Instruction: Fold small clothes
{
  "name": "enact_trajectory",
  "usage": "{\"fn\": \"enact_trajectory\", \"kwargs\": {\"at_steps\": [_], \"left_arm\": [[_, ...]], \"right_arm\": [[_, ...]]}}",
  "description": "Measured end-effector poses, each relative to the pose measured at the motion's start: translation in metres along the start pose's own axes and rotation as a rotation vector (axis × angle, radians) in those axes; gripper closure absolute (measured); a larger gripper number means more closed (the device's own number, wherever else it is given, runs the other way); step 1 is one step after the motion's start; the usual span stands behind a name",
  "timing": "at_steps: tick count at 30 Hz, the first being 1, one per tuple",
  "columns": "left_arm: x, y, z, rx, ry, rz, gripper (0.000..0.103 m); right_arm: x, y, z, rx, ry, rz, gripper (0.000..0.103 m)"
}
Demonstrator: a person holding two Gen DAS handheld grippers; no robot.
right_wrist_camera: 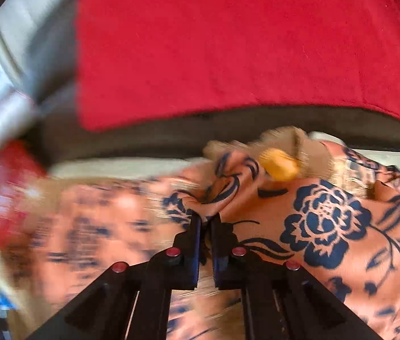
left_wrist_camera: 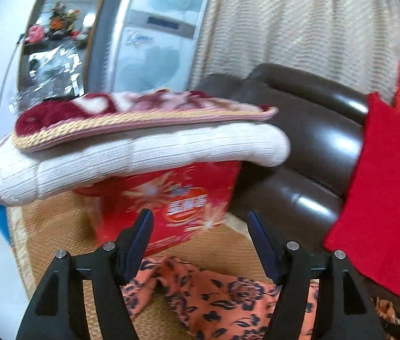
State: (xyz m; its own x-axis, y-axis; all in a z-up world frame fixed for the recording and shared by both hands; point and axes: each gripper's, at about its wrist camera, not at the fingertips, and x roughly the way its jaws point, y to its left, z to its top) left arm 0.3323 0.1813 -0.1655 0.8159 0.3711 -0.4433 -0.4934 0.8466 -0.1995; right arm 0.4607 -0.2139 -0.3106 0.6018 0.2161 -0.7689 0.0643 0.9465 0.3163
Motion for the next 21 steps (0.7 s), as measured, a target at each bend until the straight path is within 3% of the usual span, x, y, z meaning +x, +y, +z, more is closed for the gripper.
{"fn": "enact_trajectory", "kwargs": {"at_steps": [3, 6, 9, 11, 12, 13, 14, 17, 19, 21], "left_arm": [[-0.004, -0.011, -0.002, 0.015, -0.003, -0.077, 0.034], [-0.010, -0.020, -0.005, 0.020, 0.013, -0.120, 0.033], [-0.010, -0.027, -0.009, 0.037, 0.029, -0.134, 0.033], [-0.009, -0.030, -0.012, 0.040, 0.042, -0.141, 0.033], [-0.008, -0.031, -0.014, 0.043, 0.048, -0.144, 0.033], [-0.005, -0.033, -0.015, 0.050, 0.058, -0.147, 0.033], [-0.004, -0.034, -0.017, 0.056, 0.068, -0.146, 0.033], [0.003, -0.035, -0.022, 0.051, 0.104, -0.141, 0.033], [0.008, -0.034, -0.026, 0.036, 0.142, -0.157, 0.031], [0.013, -0.034, -0.031, 0.024, 0.174, -0.164, 0.031]], "right_arm": [[-0.037, 0.022, -0.003, 0.022, -0.035, 0.262, 0.096], [-0.050, 0.050, -0.014, 0.010, 0.003, 0.379, 0.092], [-0.034, 0.061, -0.027, 0.021, 0.106, 0.369, 0.087], [-0.019, 0.054, -0.036, 0.053, 0.192, 0.382, 0.064], [-0.016, 0.050, -0.046, 0.081, 0.223, 0.381, 0.059], [-0.014, 0.042, -0.051, 0.114, 0.238, 0.391, 0.041], [-0.018, 0.034, -0.055, 0.143, 0.224, 0.418, 0.034], [-0.045, -0.002, -0.063, 0.217, 0.105, 0.424, 0.034], [-0.068, -0.033, -0.072, 0.261, 0.021, 0.346, 0.034], [-0.087, -0.067, -0.076, 0.320, -0.070, 0.208, 0.034]]}}
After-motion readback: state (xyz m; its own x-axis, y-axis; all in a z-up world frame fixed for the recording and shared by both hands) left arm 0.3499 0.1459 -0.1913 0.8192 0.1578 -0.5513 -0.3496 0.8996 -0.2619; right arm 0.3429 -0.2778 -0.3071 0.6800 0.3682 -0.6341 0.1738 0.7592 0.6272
